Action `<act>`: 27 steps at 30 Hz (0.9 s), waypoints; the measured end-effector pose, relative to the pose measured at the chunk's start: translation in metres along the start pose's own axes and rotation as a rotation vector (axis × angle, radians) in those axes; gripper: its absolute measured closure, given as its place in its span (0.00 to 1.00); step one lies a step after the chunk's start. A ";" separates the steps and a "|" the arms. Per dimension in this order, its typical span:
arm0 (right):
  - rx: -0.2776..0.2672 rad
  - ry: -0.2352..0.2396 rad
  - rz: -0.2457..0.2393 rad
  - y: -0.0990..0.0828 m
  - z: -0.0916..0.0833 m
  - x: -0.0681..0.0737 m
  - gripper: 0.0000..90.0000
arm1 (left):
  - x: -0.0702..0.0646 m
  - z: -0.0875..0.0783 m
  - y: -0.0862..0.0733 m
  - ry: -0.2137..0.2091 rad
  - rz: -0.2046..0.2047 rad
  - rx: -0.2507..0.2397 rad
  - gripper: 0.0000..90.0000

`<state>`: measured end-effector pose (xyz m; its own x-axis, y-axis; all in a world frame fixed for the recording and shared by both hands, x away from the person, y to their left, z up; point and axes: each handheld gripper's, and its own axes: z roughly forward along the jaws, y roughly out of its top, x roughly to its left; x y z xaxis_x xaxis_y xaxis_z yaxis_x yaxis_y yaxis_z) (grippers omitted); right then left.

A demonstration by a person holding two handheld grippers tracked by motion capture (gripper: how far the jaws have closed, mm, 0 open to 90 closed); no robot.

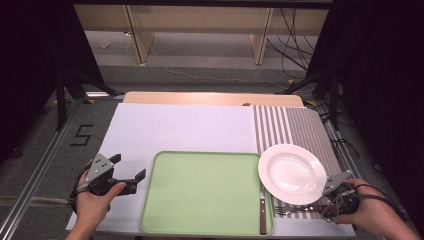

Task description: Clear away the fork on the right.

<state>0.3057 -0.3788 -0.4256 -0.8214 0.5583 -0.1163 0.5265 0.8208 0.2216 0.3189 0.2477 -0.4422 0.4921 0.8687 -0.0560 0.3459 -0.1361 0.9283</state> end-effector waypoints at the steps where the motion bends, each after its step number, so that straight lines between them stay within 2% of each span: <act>1: 0.007 0.004 -0.008 -0.001 0.002 -0.002 0.44 | 0.000 0.000 0.000 0.000 0.000 0.001 0.00; 6: 0.042 0.030 -0.007 -0.002 0.009 -0.008 0.46 | 0.000 0.000 0.000 0.000 0.000 0.000 0.00; 7: 0.043 0.027 -0.029 -0.002 0.011 -0.010 0.46 | 0.000 0.000 0.000 0.001 0.000 0.001 0.00; 8: 0.055 0.038 -0.017 -0.002 0.012 -0.010 0.47 | 0.000 0.000 0.000 0.001 -0.001 0.000 0.00; 9: 0.055 0.038 -0.032 -0.002 0.014 -0.012 0.47 | 0.000 0.000 0.000 0.002 0.000 0.001 0.00; 10: 0.064 0.040 -0.024 -0.001 0.015 -0.012 0.48 | 0.000 0.000 0.000 0.002 0.000 0.001 0.00; 16: 0.089 0.064 -0.045 0.000 0.024 -0.016 0.54 | 0.001 0.000 0.000 0.002 -0.001 0.001 0.00; 21: 0.102 0.087 -0.063 0.003 0.024 -0.018 0.60 | 0.000 0.000 0.000 -0.004 0.001 -0.001 0.00; 22: 0.098 0.098 -0.081 0.004 0.025 -0.019 0.61 | 0.000 0.000 0.000 -0.003 0.001 -0.001 0.00; 26: 0.136 0.109 -0.080 0.008 0.025 -0.018 0.64 | 0.000 0.000 0.000 -0.002 -0.003 -0.003 0.00; 27: 0.133 0.112 -0.098 0.008 0.025 -0.019 0.65 | 0.000 0.000 0.000 -0.002 -0.002 -0.004 0.00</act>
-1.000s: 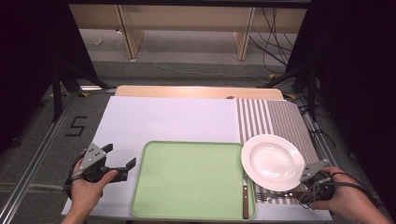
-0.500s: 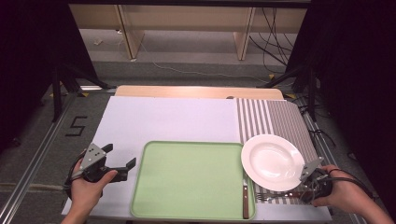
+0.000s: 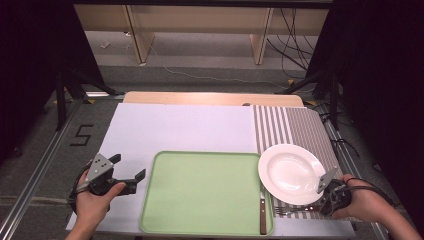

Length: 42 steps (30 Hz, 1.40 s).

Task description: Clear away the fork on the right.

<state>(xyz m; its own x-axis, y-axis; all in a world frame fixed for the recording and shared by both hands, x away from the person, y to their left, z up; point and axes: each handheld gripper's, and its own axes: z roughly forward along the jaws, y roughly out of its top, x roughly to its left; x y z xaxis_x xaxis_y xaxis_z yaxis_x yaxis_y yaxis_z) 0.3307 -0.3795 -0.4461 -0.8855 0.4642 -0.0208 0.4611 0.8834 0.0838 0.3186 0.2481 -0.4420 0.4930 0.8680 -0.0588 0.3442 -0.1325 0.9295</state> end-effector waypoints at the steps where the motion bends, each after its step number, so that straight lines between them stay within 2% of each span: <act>1: 0.013 0.000 -0.004 0.001 0.000 0.001 0.67 | 0.000 0.000 0.000 -0.001 0.000 0.000 0.00; 3: 0.026 -0.004 -0.016 0.004 0.000 0.003 0.71 | 0.000 0.000 0.000 -0.001 0.002 0.001 0.00; 8: 0.055 -0.004 -0.092 0.009 0.000 0.009 0.80 | 0.000 -0.001 0.000 0.001 0.007 0.000 0.00; 10: 0.074 -0.018 -0.119 0.011 0.000 0.012 0.82 | 0.000 -0.001 0.000 0.001 0.006 0.000 0.00; 14: 0.086 -0.035 -0.208 0.013 0.001 0.017 0.85 | 0.000 -0.001 0.000 0.001 0.007 0.000 0.00; 15: 0.101 -0.030 -0.194 0.014 0.000 0.018 0.86 | 0.000 -0.001 0.000 0.001 0.007 0.001 0.00; 16: 0.096 -0.038 -0.216 0.014 0.000 0.018 0.86 | 0.000 -0.001 0.000 0.001 0.007 0.001 0.00; 21: 0.077 -0.034 -0.238 0.013 0.000 0.016 0.86 | 0.000 -0.001 0.000 0.000 0.004 0.002 0.00; 23: 0.069 -0.030 -0.219 0.011 -0.001 0.016 0.86 | -0.001 0.000 0.000 0.001 0.005 0.000 0.00; 24: 0.076 -0.018 -0.189 0.010 -0.002 0.017 0.86 | -0.001 0.000 0.000 0.001 0.005 0.001 0.00; 26: 0.067 -0.013 -0.211 0.009 -0.001 0.016 0.86 | -0.001 0.000 0.000 0.001 0.005 0.001 0.00; 28: 0.072 0.005 -0.195 0.007 -0.002 0.017 0.86 | -0.001 0.000 0.000 0.001 0.004 0.002 0.00; 34: 0.063 0.024 -0.199 0.006 -0.006 0.020 0.86 | -0.001 0.000 0.000 0.001 0.005 0.002 0.00; 42: 0.021 0.049 -0.189 0.008 -0.013 0.027 0.86 | -0.001 0.000 0.000 0.002 0.006 0.001 0.00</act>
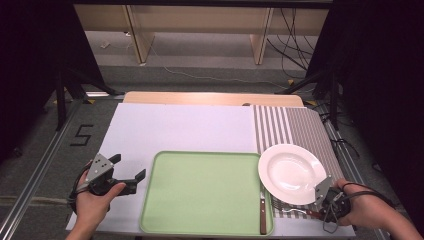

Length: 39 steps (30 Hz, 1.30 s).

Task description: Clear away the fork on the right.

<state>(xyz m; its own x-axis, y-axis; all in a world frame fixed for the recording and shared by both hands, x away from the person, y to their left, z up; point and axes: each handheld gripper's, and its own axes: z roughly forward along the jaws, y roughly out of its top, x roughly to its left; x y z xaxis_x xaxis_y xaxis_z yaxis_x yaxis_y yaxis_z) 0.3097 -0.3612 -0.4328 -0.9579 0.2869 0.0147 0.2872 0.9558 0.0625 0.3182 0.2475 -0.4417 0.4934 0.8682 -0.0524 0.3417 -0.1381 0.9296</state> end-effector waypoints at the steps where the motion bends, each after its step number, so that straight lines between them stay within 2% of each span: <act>1: -0.005 0.001 0.001 0.000 -0.001 0.000 0.86 | 0.000 0.000 0.000 0.000 0.000 0.002 0.00; 11: -0.039 0.003 -0.025 0.012 -0.009 0.005 0.86 | 0.000 0.000 0.000 0.001 -0.002 0.001 0.00; 15: -0.054 -0.001 -0.018 0.019 -0.012 0.007 0.86 | 0.000 0.000 0.000 -0.002 -0.002 0.001 0.00; 16: -0.052 0.009 -0.020 0.020 -0.013 0.007 0.86 | 0.000 0.000 0.000 -0.001 -0.001 0.001 0.00; 17: -0.064 -0.003 -0.023 0.022 -0.013 0.008 0.86 | 0.000 0.000 0.000 0.000 -0.002 0.001 0.00; 18: -0.061 0.010 -0.021 0.024 -0.014 0.008 0.86 | 0.000 0.000 0.000 0.000 -0.003 0.000 0.00; 30: -0.102 0.013 -0.047 0.043 -0.015 0.014 0.86 | 0.000 0.000 0.000 0.000 -0.002 0.001 0.00; 39: -0.124 0.023 -0.026 0.058 -0.017 0.016 0.86 | 0.001 0.000 0.000 0.001 -0.002 0.000 0.00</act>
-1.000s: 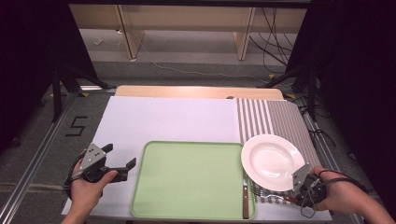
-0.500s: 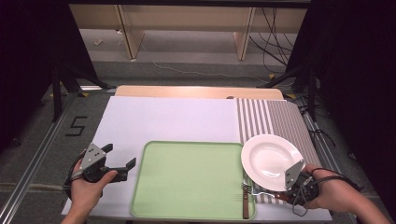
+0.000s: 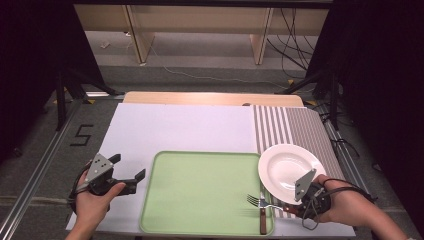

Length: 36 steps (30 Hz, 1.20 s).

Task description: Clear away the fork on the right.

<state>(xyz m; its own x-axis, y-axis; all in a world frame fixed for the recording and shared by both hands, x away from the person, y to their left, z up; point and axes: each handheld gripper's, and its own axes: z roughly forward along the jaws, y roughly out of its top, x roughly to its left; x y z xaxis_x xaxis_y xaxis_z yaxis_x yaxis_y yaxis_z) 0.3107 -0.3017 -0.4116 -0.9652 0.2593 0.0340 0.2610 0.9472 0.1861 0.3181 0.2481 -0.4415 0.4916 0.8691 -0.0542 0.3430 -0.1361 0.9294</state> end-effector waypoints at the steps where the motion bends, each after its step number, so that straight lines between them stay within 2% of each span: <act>1: -0.005 -0.002 0.002 0.002 0.000 0.000 0.86 | 0.000 0.000 0.000 0.000 0.001 -0.001 0.00; 7: -0.029 0.015 0.024 0.010 0.000 0.000 0.86 | 0.000 0.000 0.000 -0.001 0.000 -0.002 0.00; 8: -0.011 0.024 0.027 0.012 -0.001 -0.001 0.86 | 0.000 0.000 0.000 0.001 0.002 -0.002 0.00; 10: -0.041 0.019 0.045 0.014 0.001 0.000 0.86 | 0.000 0.000 0.000 0.000 0.002 -0.001 0.00; 12: -0.035 0.029 0.051 0.017 -0.001 -0.001 0.86 | 0.000 0.000 0.000 0.000 0.001 -0.001 0.00; 16: -0.077 0.027 0.084 0.022 0.000 0.000 0.86 | 0.000 0.000 0.000 0.000 0.000 -0.001 0.00; 17: -0.062 0.040 0.088 0.024 -0.001 -0.001 0.86 | 0.000 0.000 0.000 0.001 0.001 -0.001 0.00; 18: -0.083 0.031 0.095 0.025 0.000 -0.001 0.86 | 0.000 0.000 0.000 0.002 0.002 -0.002 0.00; 23: -0.105 0.033 0.138 0.031 0.001 0.000 0.86 | 0.000 0.000 0.000 0.002 0.002 -0.002 0.00; 36: -0.116 0.029 0.215 0.051 0.002 0.005 0.86 | 0.000 0.000 0.000 0.005 -0.002 -0.001 0.00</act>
<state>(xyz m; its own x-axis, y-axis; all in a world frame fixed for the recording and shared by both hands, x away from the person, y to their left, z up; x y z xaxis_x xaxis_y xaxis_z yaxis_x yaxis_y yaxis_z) 0.3190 -0.2518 -0.4041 -0.8884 0.4452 0.1124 0.4581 0.8428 0.2827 0.3181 0.2486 -0.4414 0.4871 0.8717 -0.0546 0.3429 -0.1334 0.9299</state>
